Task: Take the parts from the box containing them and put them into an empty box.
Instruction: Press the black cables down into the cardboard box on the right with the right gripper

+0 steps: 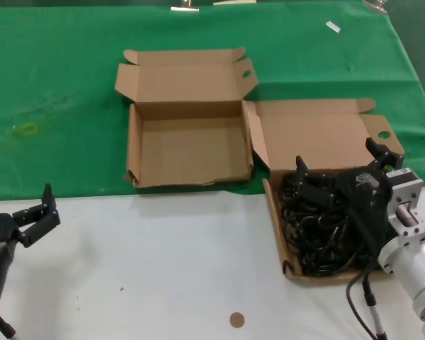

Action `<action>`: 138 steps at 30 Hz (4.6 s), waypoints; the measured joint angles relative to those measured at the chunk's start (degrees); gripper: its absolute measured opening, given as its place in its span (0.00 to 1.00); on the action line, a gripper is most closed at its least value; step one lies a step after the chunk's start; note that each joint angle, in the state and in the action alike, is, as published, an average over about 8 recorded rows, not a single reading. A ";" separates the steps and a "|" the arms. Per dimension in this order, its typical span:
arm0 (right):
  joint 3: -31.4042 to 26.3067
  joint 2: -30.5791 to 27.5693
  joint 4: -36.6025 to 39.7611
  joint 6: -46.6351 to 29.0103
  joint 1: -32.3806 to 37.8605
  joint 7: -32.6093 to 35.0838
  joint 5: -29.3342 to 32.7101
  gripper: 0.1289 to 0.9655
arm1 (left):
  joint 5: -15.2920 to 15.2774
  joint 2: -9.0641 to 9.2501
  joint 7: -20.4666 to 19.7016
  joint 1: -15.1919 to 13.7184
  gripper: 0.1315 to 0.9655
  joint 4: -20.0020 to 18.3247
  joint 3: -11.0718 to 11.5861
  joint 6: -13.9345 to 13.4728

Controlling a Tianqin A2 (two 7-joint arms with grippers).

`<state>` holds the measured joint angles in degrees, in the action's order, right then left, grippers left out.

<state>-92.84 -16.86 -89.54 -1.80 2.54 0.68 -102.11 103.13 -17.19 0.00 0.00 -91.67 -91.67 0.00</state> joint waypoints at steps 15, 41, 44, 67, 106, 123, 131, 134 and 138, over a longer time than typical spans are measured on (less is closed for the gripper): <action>0.00 0.00 0.00 0.00 0.00 0.00 0.00 1.00 | 0.00 0.00 0.00 0.00 1.00 0.00 0.00 0.00; 0.00 0.00 0.00 0.00 0.00 0.00 0.00 1.00 | 0.00 0.00 0.00 0.00 0.98 0.00 0.00 0.00; -0.15 -0.11 -0.02 0.10 -0.02 -0.08 -0.05 1.00 | 0.00 0.00 0.00 0.00 0.95 0.00 0.00 0.00; -6.60 -10.15 -3.27 4.19 -0.61 -1.09 -4.05 1.00 | -0.01 0.00 0.00 0.00 0.54 0.00 0.00 0.00; -23.25 -46.19 0.89 -39.97 24.14 -0.19 1.27 1.00 | -0.01 0.00 -0.01 0.00 0.01 0.00 0.00 0.00; -24.63 -40.19 12.10 -62.76 36.09 6.66 9.04 1.00 | -0.01 0.00 -0.01 0.00 0.01 0.00 0.00 0.00; -25.39 -36.36 17.50 -65.65 39.88 8.53 13.02 0.98 | -0.01 0.00 -0.01 0.00 0.01 0.00 0.00 0.00; -25.54 -35.11 18.85 -65.96 40.67 8.97 14.15 0.96 | -0.01 0.00 -0.01 0.00 0.01 0.00 0.00 0.00; -25.63 -33.69 20.20 -66.00 41.15 9.58 15.28 0.93 | -0.01 0.00 -0.01 0.00 0.01 0.00 0.00 0.00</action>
<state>-118.47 -50.55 -69.35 -67.81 43.69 10.27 -86.83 103.12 -17.19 -0.01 0.00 -91.67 -91.68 0.00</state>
